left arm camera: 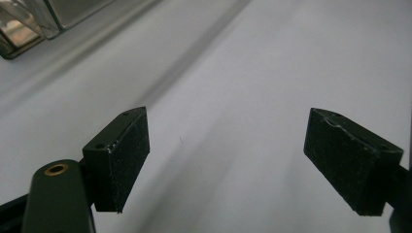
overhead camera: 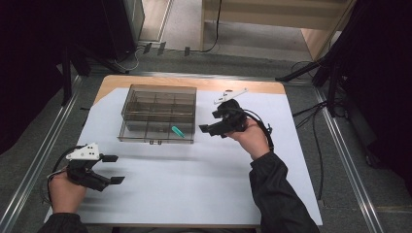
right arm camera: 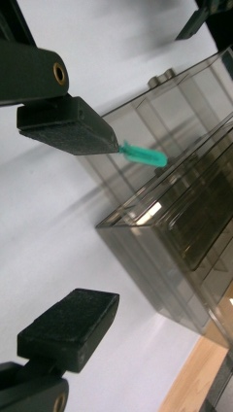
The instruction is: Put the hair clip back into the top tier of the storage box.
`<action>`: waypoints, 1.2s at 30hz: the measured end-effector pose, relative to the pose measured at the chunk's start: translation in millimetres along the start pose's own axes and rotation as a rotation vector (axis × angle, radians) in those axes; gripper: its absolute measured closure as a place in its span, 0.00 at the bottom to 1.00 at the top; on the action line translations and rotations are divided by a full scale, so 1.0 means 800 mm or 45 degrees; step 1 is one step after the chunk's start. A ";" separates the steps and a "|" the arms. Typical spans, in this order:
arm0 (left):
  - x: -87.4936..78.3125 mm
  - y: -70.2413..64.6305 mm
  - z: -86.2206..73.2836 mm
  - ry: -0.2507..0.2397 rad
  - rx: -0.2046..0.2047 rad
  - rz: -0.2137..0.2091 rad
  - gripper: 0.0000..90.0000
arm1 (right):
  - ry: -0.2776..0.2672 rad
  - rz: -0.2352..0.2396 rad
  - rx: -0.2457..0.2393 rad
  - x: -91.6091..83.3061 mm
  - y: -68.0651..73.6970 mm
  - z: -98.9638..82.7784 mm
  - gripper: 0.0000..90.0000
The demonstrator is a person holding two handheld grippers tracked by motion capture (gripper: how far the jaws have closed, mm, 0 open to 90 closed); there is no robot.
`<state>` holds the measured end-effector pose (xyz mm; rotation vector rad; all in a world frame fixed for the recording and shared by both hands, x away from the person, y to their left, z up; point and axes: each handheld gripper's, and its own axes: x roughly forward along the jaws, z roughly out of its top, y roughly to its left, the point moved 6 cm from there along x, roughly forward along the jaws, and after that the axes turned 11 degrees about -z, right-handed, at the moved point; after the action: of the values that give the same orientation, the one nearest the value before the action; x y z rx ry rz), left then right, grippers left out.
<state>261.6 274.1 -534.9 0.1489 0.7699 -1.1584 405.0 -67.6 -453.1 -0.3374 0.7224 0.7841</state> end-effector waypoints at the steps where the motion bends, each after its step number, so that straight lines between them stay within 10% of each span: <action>1: 0.000 0.000 0.000 -0.007 -0.007 0.001 0.20 | 0.008 -0.001 0.002 0.000 -0.002 -0.002 0.28; 36: 0.004 0.004 -0.003 0.020 -0.037 -0.018 0.22 | 0.092 -0.101 0.084 0.013 -0.065 -0.054 0.26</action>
<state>263.6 274.1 -538.9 0.1284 0.8024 -1.1597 428.6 -119.7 -490.3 -0.3344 0.7961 0.6744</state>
